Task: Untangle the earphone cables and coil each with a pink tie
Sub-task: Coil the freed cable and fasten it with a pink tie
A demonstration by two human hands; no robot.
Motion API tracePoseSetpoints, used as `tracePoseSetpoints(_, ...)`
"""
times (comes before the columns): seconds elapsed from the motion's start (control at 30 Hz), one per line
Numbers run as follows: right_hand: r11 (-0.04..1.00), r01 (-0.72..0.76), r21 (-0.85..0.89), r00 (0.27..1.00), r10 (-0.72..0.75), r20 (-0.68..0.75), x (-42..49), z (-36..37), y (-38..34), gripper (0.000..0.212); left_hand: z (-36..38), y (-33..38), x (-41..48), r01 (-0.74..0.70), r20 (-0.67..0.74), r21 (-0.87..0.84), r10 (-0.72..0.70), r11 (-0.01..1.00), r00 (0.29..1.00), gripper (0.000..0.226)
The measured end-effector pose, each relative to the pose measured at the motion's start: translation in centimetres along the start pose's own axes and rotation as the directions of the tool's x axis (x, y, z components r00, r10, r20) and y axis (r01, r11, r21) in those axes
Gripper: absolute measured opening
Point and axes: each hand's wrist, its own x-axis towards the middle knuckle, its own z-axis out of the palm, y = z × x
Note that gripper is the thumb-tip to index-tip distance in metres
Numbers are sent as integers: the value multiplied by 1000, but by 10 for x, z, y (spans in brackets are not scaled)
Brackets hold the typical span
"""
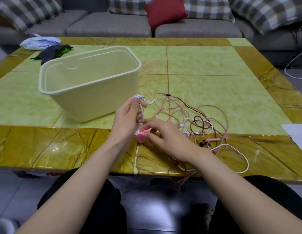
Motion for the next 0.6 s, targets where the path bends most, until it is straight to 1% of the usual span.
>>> tracePoseSetpoints(0.1, 999, -34, 36, 998, 32, 59, 3, 6, 0, 15, 1, 2, 0, 68, 23, -149, -66, 986, 998, 33)
tracePoseSetpoints(0.17, 997, -52, 58, 992, 45, 120, 3, 9, -2, 16, 2, 2, 0, 64, 32, -142, -60, 988, 998, 33)
tracePoseSetpoints(0.27, 986, -98, 137, 983, 75, 167, 2, 6, -3, 13, 2, 2, 1, 33, 40, -121, -29, 992, 999, 34)
tracePoseSetpoints(0.3, 983, -115, 144, 980, 89, 178, 2, 4, -3, 11, 1, 3, 1, 33, 37, -129, -28, 991, 999, 34)
tracePoseSetpoints(0.37, 985, -136, 102, 974, 115, 195, 0, 1, -1, 10, -1, 6, 3, 32, 23, -156, -29, 987, 999, 33)
tracePoseSetpoints(0.43, 989, -139, 44, 973, 129, 191, -2, 0, 1, 9, -4, 8, 4, 23, 8, -177, -22, 984, 1000, 32)
tracePoseSetpoints(0.5, 990, -140, 20, 978, 135, 159, -3, -1, 0, 11, -6, 10, 5, 26, 9, -180, -25, 983, 1000, 32)
tracePoseSetpoints(0.6, 987, -154, -36, 986, 156, 64, -4, -5, 0, 15, -5, 7, 4, 22, 51, -103, -17, 994, 999, 32)
